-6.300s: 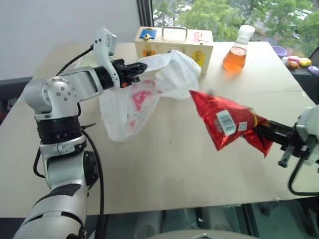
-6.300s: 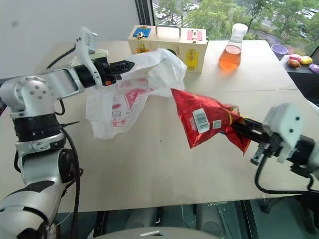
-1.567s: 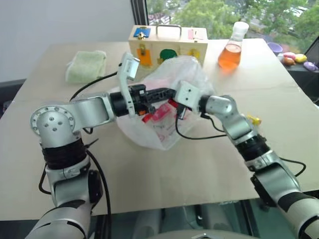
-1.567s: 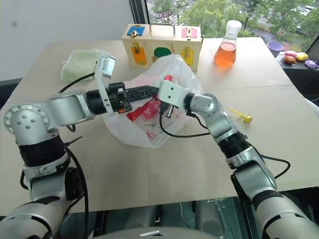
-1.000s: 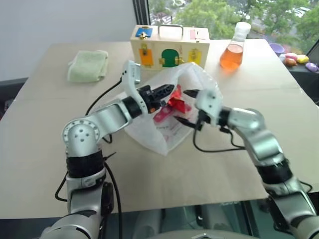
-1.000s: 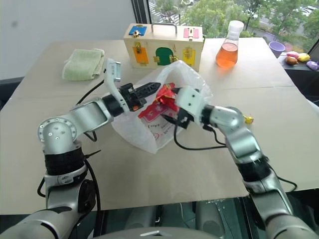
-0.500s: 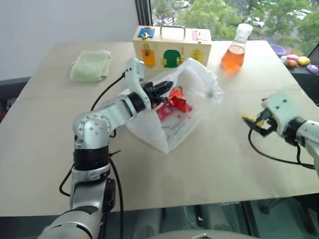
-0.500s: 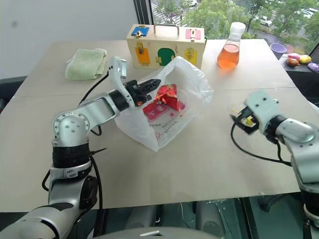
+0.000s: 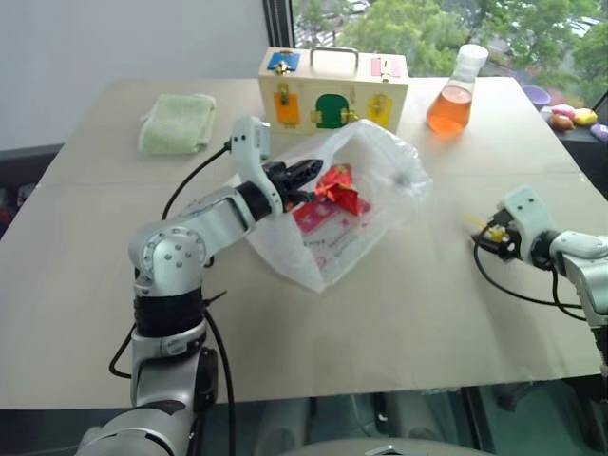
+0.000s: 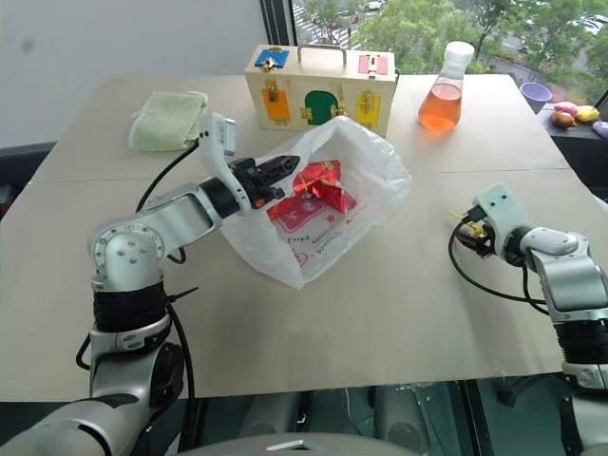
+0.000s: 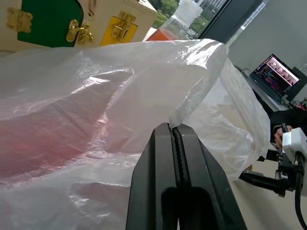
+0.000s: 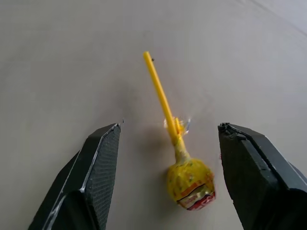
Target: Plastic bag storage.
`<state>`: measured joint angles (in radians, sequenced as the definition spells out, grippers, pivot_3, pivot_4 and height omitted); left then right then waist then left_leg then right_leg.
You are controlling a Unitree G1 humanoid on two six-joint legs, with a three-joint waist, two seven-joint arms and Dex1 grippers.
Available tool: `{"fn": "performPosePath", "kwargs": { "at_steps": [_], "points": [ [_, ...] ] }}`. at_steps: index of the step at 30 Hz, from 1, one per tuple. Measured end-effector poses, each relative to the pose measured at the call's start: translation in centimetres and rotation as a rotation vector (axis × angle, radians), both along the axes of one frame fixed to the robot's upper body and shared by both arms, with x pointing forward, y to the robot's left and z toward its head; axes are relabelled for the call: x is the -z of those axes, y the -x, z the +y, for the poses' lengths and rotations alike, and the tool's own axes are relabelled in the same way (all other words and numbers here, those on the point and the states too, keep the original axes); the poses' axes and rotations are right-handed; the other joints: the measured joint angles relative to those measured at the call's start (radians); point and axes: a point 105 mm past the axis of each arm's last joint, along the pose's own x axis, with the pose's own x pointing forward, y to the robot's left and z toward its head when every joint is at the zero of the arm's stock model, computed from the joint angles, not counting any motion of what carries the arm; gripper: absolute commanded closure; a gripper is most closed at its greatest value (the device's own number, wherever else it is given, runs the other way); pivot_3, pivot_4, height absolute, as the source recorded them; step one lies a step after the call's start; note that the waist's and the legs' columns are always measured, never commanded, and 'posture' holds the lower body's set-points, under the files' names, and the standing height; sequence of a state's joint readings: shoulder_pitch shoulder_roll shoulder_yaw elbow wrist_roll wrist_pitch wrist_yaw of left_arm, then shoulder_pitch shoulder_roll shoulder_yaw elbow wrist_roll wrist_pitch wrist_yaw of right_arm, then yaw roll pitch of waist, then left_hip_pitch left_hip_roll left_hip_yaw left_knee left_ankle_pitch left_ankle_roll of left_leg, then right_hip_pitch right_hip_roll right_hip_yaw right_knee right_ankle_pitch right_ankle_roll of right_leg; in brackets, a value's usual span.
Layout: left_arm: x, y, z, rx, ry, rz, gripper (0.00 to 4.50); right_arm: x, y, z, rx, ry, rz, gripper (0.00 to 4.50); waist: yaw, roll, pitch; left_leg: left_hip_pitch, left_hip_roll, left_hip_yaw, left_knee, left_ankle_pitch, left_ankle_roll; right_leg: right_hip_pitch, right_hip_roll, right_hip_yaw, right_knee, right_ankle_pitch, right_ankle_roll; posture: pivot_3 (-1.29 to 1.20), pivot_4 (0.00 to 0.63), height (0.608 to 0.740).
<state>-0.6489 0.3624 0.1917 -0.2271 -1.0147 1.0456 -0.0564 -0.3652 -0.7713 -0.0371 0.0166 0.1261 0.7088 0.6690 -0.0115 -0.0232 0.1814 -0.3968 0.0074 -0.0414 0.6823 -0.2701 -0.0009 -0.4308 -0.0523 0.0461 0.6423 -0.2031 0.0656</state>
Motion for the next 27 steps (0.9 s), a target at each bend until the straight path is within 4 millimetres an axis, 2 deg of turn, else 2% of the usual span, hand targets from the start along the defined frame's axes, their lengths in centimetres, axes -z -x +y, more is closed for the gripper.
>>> {"fn": "performPosePath", "kwargs": {
  "at_steps": [1, 3, 5, 7, 8, 12, 15, 17, 18, 20, 23, 25, 27],
  "points": [
    [0.0, 0.0, 0.0, 0.000, 0.000, 0.000, 4.50, 0.0, 0.0, 0.0, -0.001, 0.001, 0.000, 1.24, 0.000, 0.000, 0.000, 0.000, 0.000, 0.000, 0.000, 0.000, 0.000, 0.000, 0.000, 0.000, 0.000, 0.000, 0.000, 0.00, 0.150, 0.740],
    [0.1, 0.0, -0.1, 0.003, 0.002, 0.005, 4.50, 0.1, 0.3, -0.1, 0.000, 0.009, 0.009, 1.77, -0.001, 0.000, 0.000, 0.000, 0.000, 0.000, 0.000, 0.000, 0.000, 0.000, 0.000, 0.000, 0.000, 0.000, 0.000, 0.00, 0.150, 0.740],
    [0.1, 0.0, -0.2, 0.006, 0.002, 0.008, 4.50, 0.3, 0.5, -0.2, 0.006, 0.008, 0.016, 2.52, -0.001, 0.000, 0.000, 0.000, 0.000, 0.000, 0.000, 0.000, 0.000, 0.000, 0.000, 0.000, 0.000, 0.000, 0.000, 0.00, 0.150, 0.740],
    [0.2, 0.1, -0.2, 0.007, 0.001, 0.011, 4.50, 0.3, 0.7, -0.9, 0.031, 0.012, 0.020, 3.63, -0.001, 0.000, 0.000, 0.000, 0.000, 0.000, 0.000, 0.000, 0.000, 0.000, 0.000, 0.000, 0.000, 0.000, 0.000, 0.00, 0.150, 0.740],
    [0.2, 0.1, -0.2, 0.008, 0.002, 0.011, 4.50, 0.3, 0.9, -0.9, 0.030, 0.011, 0.020, 3.86, -0.001, 0.000, 0.000, 0.000, 0.000, 0.000, 0.000, 0.000, 0.000, 0.000, 0.000, 0.000, 0.000, 0.000, 0.000, 0.00, 0.150, 0.740],
    [0.1, 0.1, -0.2, 0.014, 0.004, 0.011, 4.50, 0.3, 2.2, -0.1, 0.015, -0.046, 0.041, 3.86, -0.001, 0.000, 0.000, 0.000, 0.000, -0.001, 0.000, 0.000, 0.000, 0.000, 0.000, -0.001, 0.000, 0.000, 0.000, 0.00, 0.150, 0.740],
    [-0.3, -0.1, 0.1, 0.010, 0.013, 0.005, 4.50, -0.7, 3.9, 4.2, -0.125, -0.200, 0.061, 3.86, -0.007, 0.000, 0.000, 0.000, 0.001, -0.001, 0.000, 0.000, 0.000, 0.000, 0.001, 0.000, 0.000, 0.000, 0.000, 0.00, 0.150, 0.740],
    [-0.6, -0.1, 0.4, 0.011, 0.021, 0.000, 4.50, -2.8, 5.1, 9.6, -0.300, -0.335, 0.044, 3.86, -0.017, 0.000, 0.000, 0.001, 0.002, -0.001, 0.000, 0.000, 0.000, 0.000, 0.002, 0.000, 0.001, 0.000, 0.000, 0.00, 0.150, 0.740],
    [-0.6, -0.1, 0.6, 0.011, 0.018, 0.002, 4.50, -3.8, 5.2, 11.8, -0.365, -0.379, 0.023, 3.86, -0.022, 0.000, 0.000, 0.002, 0.003, -0.001, 0.000, 0.000, 0.000, 0.000, 0.003, 0.000, 0.001, 0.000, 0.000, 0.00, 0.150, 0.740],
    [-0.7, 0.3, 0.3, 0.056, 0.017, 0.003, 4.50, -6.3, 5.0, 17.7, -0.510, -0.460, -0.028, 3.86, -0.033, 0.000, 0.000, 0.003, 0.003, -0.001, 0.000, 0.000, 0.000, 0.000, 0.004, 0.000, 0.003, 0.000, 0.000, 0.00, 0.150, 0.740],
    [-1.2, 1.0, 0.3, 0.106, 0.017, -0.012, 4.50, -7.7, 4.0, 20.8, -0.552, -0.457, -0.057, 3.86, -0.020, 0.000, -0.001, 0.001, 0.002, -0.005, 0.001, 0.000, 0.000, 0.001, 0.003, -0.003, 0.003, 0.000, -0.001, 0.00, 0.150, 0.740],
    [-1.6, 1.3, 1.1, 0.105, 0.020, -0.022, 4.50, -7.3, 1.4, 21.5, -0.485, -0.424, -0.067, 3.86, -0.017, 0.000, -0.001, 0.000, 0.001, -0.005, 0.001, 0.000, 0.000, 0.000, 0.002, -0.003, 0.001, 0.000, -0.001, 0.00, 0.150, 0.740],
    [-1.8, 1.5, 1.1, 0.114, 0.022, -0.029, 4.50, -6.8, -0.8, 21.4, -0.410, -0.387, -0.080, 3.86, -0.015, 0.000, 0.000, -0.001, 0.000, -0.005, 0.000, 0.000, -0.001, 0.000, 0.000, -0.003, 0.000, 0.000, -0.001, 0.00, 0.150, 0.740]
  ]
}}
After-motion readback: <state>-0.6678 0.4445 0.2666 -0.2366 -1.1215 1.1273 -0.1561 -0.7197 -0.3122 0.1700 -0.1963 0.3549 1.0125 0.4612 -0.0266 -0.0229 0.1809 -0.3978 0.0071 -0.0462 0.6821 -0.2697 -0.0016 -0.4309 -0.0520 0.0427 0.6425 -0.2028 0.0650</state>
